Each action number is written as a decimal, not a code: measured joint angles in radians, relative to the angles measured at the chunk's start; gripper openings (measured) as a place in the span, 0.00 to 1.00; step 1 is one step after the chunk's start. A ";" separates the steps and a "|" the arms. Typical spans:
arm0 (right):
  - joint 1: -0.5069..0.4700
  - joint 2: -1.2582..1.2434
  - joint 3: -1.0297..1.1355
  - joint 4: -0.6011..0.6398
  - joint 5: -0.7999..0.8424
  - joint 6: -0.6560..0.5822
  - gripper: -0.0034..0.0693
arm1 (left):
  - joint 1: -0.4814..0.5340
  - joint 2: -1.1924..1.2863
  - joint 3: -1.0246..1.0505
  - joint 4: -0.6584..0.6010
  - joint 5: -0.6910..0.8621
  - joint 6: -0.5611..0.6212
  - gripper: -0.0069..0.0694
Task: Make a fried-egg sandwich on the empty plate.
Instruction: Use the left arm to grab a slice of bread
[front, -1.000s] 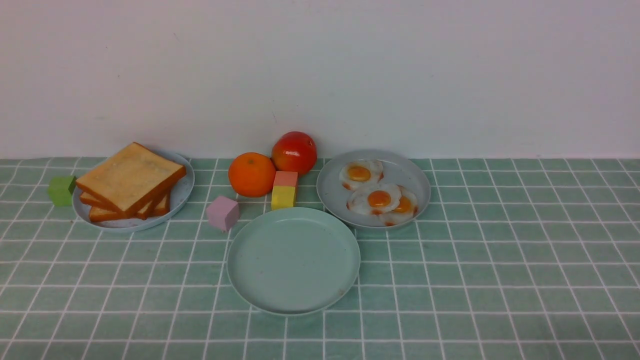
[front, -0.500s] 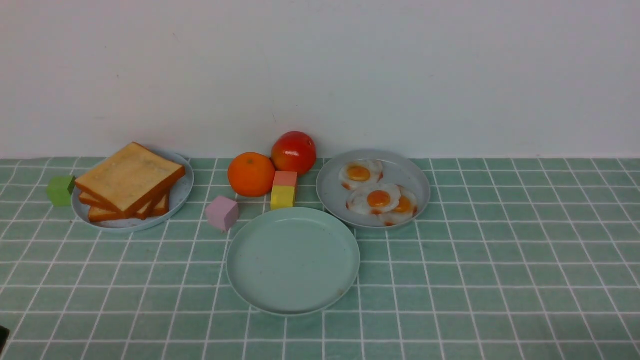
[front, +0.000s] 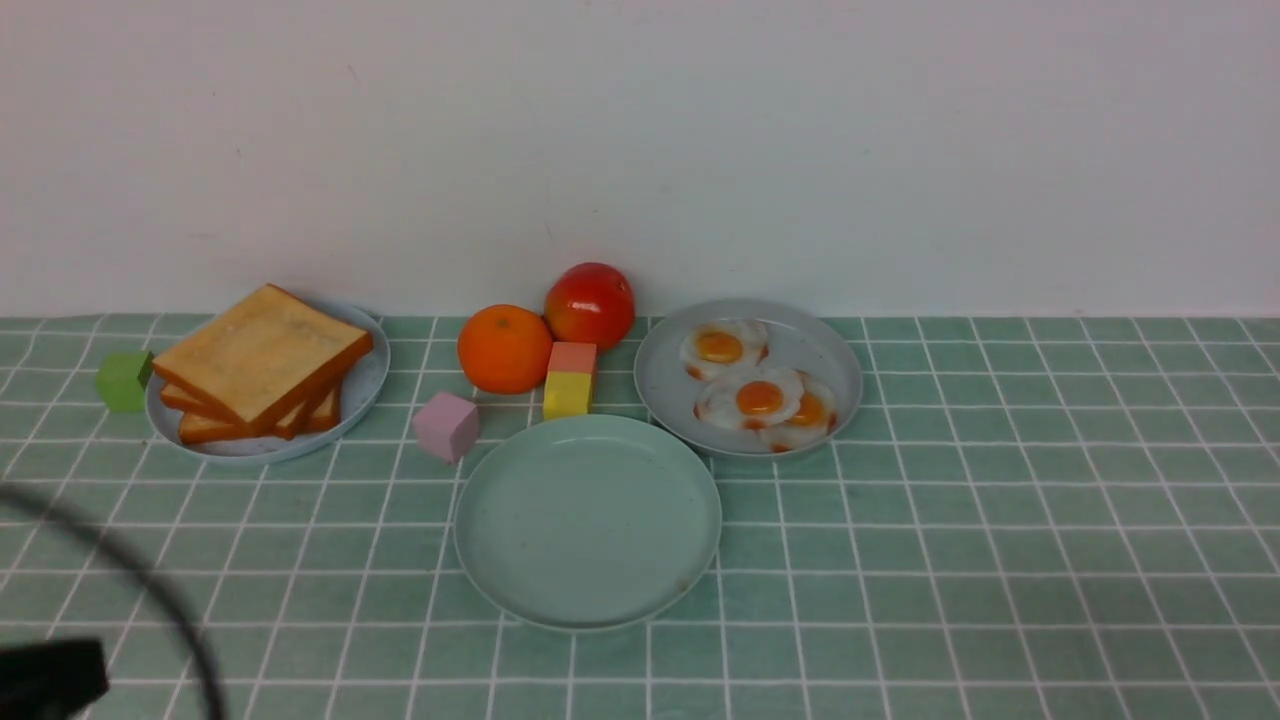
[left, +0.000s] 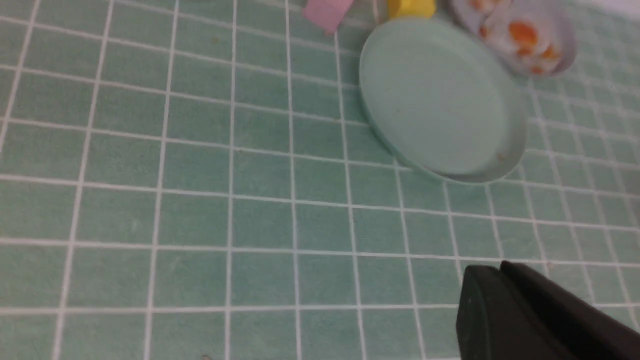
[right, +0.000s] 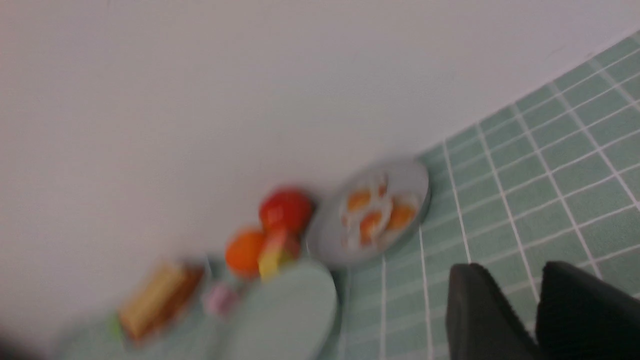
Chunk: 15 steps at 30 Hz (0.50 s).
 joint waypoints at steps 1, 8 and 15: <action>0.006 0.054 -0.074 -0.019 0.076 -0.063 0.26 | 0.000 0.065 -0.029 0.000 -0.016 0.011 0.13; 0.019 0.398 -0.486 -0.064 0.443 -0.366 0.04 | 0.000 0.474 -0.223 0.003 -0.217 0.226 0.13; 0.019 0.562 -0.631 -0.058 0.507 -0.399 0.05 | -0.043 0.821 -0.429 0.063 -0.234 0.350 0.13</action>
